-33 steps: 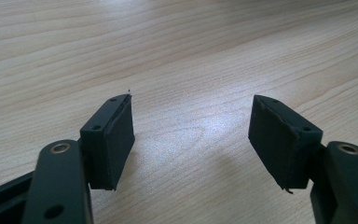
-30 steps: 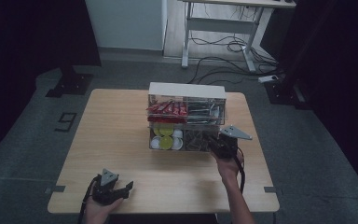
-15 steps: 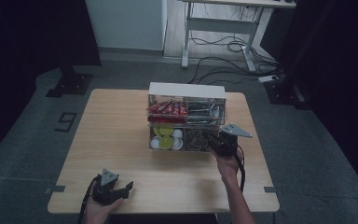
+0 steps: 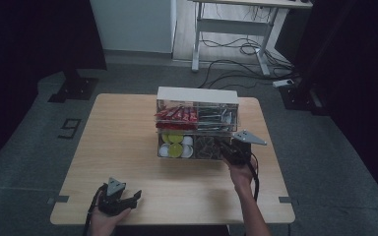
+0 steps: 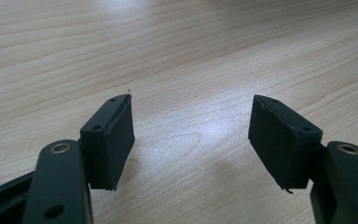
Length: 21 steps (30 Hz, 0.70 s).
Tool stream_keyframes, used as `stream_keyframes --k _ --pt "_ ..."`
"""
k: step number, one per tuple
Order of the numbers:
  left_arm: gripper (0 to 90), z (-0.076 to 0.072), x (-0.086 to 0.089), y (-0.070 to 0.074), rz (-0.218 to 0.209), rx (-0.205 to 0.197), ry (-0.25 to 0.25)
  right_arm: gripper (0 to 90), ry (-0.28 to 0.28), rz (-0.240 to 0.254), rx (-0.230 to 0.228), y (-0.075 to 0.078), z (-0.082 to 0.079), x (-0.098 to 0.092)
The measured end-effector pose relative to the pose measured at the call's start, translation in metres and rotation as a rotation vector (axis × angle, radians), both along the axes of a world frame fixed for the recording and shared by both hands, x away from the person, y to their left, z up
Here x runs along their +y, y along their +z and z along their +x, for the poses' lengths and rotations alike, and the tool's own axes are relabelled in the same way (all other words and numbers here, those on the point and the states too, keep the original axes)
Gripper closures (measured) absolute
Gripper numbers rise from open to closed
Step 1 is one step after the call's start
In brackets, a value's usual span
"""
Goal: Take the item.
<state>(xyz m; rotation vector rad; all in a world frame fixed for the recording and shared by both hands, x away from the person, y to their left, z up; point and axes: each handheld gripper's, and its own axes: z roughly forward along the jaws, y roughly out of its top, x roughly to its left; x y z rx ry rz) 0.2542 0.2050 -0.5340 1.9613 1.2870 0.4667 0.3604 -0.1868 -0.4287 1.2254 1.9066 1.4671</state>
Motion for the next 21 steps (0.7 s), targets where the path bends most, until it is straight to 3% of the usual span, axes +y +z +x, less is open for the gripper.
stream_keyframes --k 21 --pt "31.3 0.012 -0.014 0.021 -0.023 -0.034 -0.023 88.9 0.009 -0.008 0.008 0.003 0.0 -0.003"
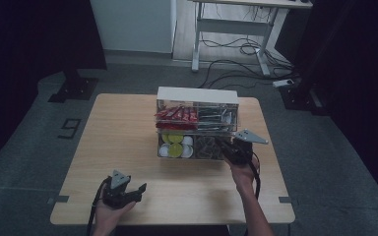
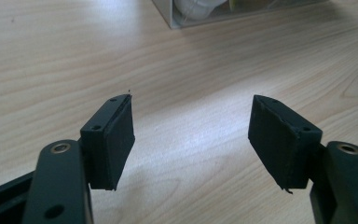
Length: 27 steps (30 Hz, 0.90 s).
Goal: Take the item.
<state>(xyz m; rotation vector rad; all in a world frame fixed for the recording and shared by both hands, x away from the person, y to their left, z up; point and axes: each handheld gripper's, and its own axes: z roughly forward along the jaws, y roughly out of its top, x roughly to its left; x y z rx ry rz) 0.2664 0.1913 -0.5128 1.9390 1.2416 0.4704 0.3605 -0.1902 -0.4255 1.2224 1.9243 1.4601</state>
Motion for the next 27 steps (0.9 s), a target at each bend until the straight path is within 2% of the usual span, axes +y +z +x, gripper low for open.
stream_keyframes --k 9,27 --pt "31.3 0.007 -0.009 0.017 -0.013 -0.027 -0.02 88.9 -0.002 -0.004 -0.003 0.0 0.0 0.0" --pt "31.4 0.022 -0.023 0.022 0.0 -0.033 -0.023 88.9 -0.001 -0.005 -0.001 0.0 0.0 0.0"
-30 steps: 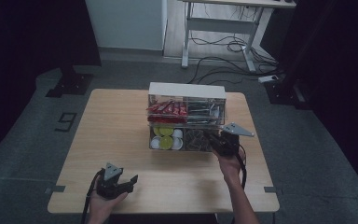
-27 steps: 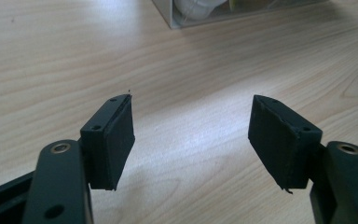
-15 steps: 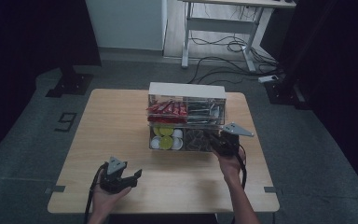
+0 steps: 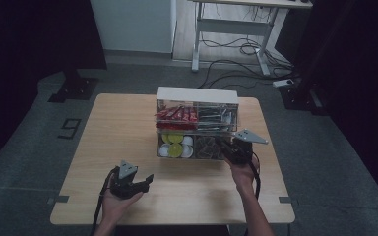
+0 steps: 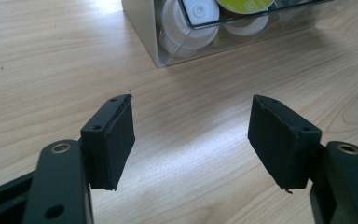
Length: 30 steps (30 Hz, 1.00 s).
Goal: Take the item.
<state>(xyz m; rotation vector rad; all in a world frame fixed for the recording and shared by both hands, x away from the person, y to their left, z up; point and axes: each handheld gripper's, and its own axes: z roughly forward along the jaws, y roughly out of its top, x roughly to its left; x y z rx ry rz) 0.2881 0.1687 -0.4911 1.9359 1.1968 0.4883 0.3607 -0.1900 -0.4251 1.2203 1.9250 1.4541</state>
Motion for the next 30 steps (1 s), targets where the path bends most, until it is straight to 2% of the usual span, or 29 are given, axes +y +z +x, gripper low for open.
stream_keyframes --k 20,30 --pt "31.5 0.015 -0.018 0.013 0.008 -0.013 -0.023 88.9 0.0 0.002 0.001 0.0 0.0 0.0" --pt "32.1 0.022 -0.024 0.016 -0.003 -0.025 -0.021 88.8 0.002 0.004 0.002 0.0 0.0 0.0"
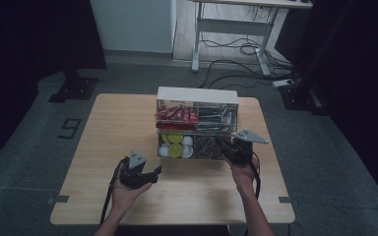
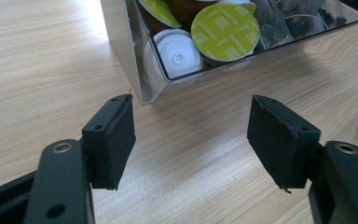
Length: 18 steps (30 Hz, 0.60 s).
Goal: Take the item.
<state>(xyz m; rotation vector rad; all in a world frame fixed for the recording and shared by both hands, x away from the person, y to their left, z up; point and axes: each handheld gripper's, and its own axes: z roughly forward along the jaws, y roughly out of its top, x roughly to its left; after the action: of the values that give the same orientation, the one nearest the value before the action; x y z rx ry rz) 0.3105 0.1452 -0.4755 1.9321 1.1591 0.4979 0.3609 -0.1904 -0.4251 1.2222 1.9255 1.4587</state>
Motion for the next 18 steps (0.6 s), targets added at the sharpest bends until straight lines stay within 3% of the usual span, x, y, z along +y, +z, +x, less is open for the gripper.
stream_keyframes --k 18 --pt "32.1 0.012 -0.013 0.004 -0.01 -0.007 -0.015 88.8 0.0 0.001 -0.002 0.0 0.0 0.0"
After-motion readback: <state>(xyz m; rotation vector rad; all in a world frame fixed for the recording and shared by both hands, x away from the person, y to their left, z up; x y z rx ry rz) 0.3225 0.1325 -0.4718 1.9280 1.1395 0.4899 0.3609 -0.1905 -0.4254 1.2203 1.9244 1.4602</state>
